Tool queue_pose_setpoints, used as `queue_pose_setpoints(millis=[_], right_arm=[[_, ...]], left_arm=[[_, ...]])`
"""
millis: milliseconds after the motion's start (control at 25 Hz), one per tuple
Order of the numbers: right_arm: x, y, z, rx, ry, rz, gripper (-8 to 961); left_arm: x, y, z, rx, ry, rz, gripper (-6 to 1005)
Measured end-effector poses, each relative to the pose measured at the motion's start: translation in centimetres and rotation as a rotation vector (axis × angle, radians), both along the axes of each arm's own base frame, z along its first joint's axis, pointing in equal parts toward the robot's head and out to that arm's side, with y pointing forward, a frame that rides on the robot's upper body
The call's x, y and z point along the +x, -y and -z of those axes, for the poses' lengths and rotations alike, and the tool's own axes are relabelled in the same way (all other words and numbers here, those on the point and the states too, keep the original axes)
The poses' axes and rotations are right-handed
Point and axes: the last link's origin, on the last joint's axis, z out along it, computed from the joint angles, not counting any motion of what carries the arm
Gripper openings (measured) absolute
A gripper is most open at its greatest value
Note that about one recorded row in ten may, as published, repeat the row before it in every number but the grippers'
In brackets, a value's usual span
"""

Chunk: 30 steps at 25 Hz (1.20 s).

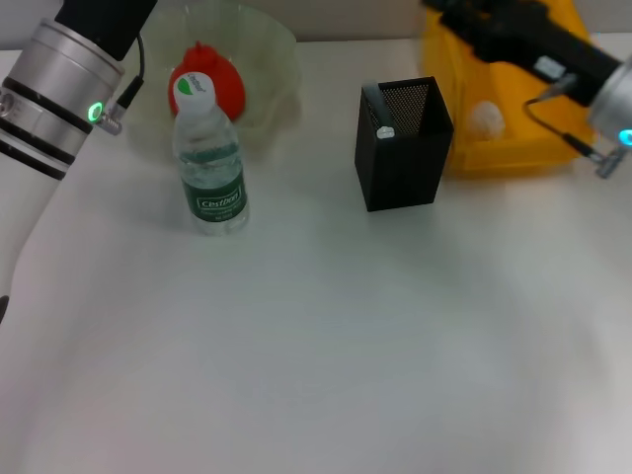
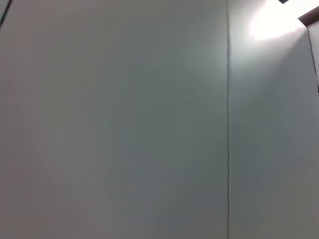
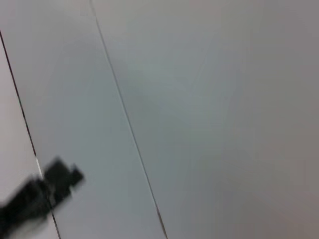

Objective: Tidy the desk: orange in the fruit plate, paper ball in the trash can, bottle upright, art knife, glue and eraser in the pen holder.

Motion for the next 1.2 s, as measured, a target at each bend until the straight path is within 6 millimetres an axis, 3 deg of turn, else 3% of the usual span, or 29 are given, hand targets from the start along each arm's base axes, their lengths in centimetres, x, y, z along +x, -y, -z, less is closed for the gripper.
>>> queue_pose_setpoints(millis=[80, 160, 200, 320, 400, 600, 760, 800, 1000, 1200], right_arm=[[0.1, 0.4, -0.7, 0.006, -0.023, -0.015, 421], [0.3, 1.3, -2.2, 0.005, -0.036, -0.057, 421], [0.6, 2.3, -3.9, -0.038, 0.006, -0.106, 421], [0.8, 3.6, -5.4, -0.136, 0.09, -0.16, 417], [1.2, 6.0, -6.9, -0.301, 0.198, -0.259, 413], [0.8, 8.8, -8.5, -0.404, 0.212, -0.41, 406], [0.5, 9.1, -8.2, -0.401, 0.191, -0.428, 303], [0.1, 9.1, -7.2, -0.396, 0.192, -0.442, 277], [-1.3, 9.3, -5.3, -0.367, 0.254, -0.527, 303], [-1.0, 9.6, -5.4, -0.354, 0.257, -0.518, 456]], left_arm=[[0.0, 0.0, 0.0, 0.0, 0.0, 0.0, 833], [0.3, 0.8, 0.1, -0.205, 0.104, 0.065, 833], [0.4, 1.4, 0.2, -0.268, 0.093, 0.112, 833], [0.2, 2.7, 0.3, -0.347, 0.024, 0.196, 833], [-1.2, 5.4, 0.1, -0.468, -0.083, 0.301, 833], [-3.2, 8.3, -0.6, -0.567, -0.129, 0.345, 833], [-3.6, 9.2, -0.6, -0.643, -0.158, 0.362, 833], [-3.8, 9.5, -0.6, -0.675, -0.162, 0.366, 833], [-3.9, 10.0, -0.3, -0.667, -0.154, 0.365, 833], [-4.1, 10.5, 0.1, -0.679, -0.171, 0.369, 833]])
